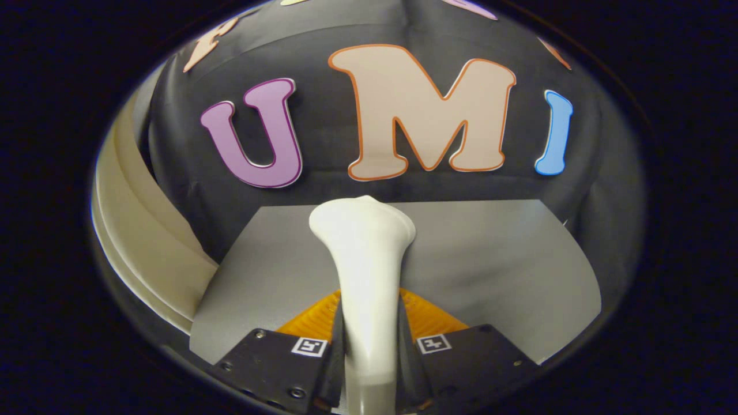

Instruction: Iron the clothes twice with a garment steamer, once on the left side and once on the right side.

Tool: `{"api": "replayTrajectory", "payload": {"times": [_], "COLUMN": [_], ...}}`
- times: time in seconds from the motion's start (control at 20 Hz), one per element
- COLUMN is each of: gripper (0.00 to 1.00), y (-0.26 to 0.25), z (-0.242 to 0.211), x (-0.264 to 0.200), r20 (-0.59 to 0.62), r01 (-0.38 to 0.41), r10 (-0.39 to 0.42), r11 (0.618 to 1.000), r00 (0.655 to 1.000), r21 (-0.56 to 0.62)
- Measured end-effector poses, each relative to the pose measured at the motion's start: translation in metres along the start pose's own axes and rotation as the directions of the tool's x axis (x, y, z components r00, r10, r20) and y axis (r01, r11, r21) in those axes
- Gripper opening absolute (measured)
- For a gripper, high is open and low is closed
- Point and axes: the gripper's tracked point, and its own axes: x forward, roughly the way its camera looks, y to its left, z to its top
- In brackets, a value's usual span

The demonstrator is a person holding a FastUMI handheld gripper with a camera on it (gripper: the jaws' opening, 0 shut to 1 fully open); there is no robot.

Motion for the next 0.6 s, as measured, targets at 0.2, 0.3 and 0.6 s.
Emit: {"api": "replayTrajectory", "payload": {"times": [0.2, 0.3, 0.6], "gripper": [0.38, 0.37, 0.34], "y": [-0.001, -0.002, 0.007], "z": [0.009, 0.023, 0.038], "x": [-0.006, -0.024, -0.099], "r20": [0.072, 0.166, 0.370], "r01": [0.019, 0.011, -0.034], "r10": [-0.019, -0.013, 0.029], "r11": [1.000, 1.000, 0.999], "r00": [0.997, 0.986, 0.928], "r21": [0.005, 0.013, 0.007]}}
